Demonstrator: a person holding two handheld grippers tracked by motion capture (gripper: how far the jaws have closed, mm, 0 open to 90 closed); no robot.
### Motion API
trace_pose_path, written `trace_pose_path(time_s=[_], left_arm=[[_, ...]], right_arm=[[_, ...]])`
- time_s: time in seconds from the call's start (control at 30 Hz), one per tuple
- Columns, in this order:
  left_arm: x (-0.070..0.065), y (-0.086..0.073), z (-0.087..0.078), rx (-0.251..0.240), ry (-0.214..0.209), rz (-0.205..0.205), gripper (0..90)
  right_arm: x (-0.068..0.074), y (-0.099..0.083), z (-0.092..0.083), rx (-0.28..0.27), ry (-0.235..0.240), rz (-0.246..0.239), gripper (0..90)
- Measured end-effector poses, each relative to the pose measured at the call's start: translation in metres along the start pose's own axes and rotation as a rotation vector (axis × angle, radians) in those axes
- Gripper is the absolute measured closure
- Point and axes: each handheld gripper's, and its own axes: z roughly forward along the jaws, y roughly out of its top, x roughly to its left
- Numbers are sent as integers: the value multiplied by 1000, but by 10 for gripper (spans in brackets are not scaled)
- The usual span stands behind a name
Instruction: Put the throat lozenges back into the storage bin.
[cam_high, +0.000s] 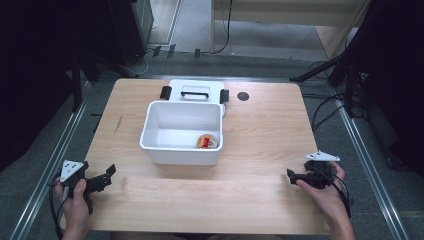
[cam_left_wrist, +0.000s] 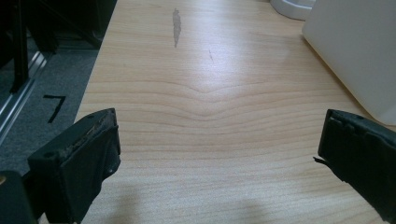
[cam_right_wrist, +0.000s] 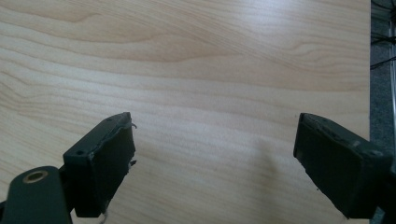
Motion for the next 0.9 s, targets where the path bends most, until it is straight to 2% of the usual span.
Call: trace_pose_path(time_s=[0.03, 0.37, 0.6, 0.63, 0.67, 0.73, 0.87, 0.9], left_arm=[[0, 0, 0, 1, 1, 1, 0], [0, 0, 0, -2, 1, -1, 0], [0, 0, 0, -1, 1, -2, 0], [0, 0, 0, -1, 1, -3, 0], [0, 0, 0, -1, 1, -3, 0], [0, 0, 0, -1, 0, -4, 0], [0, 0, 1, 3, -3, -3, 0], [0, 0, 1, 7, -3, -1, 0]], right_arm=[[-2, -8, -1, -9, 11, 17, 115], [-9, -37, -10, -78, 36, 96, 107], [-15, -50, -21, -129, 30, 111, 107], [-17, -54, -24, -163, 30, 126, 108], [-17, -54, -24, -163, 30, 126, 108], [-20, -58, -27, -211, 30, 150, 107], [-21, -61, -29, -243, 25, 175, 106], [-22, -63, -29, -253, 31, 195, 106]])
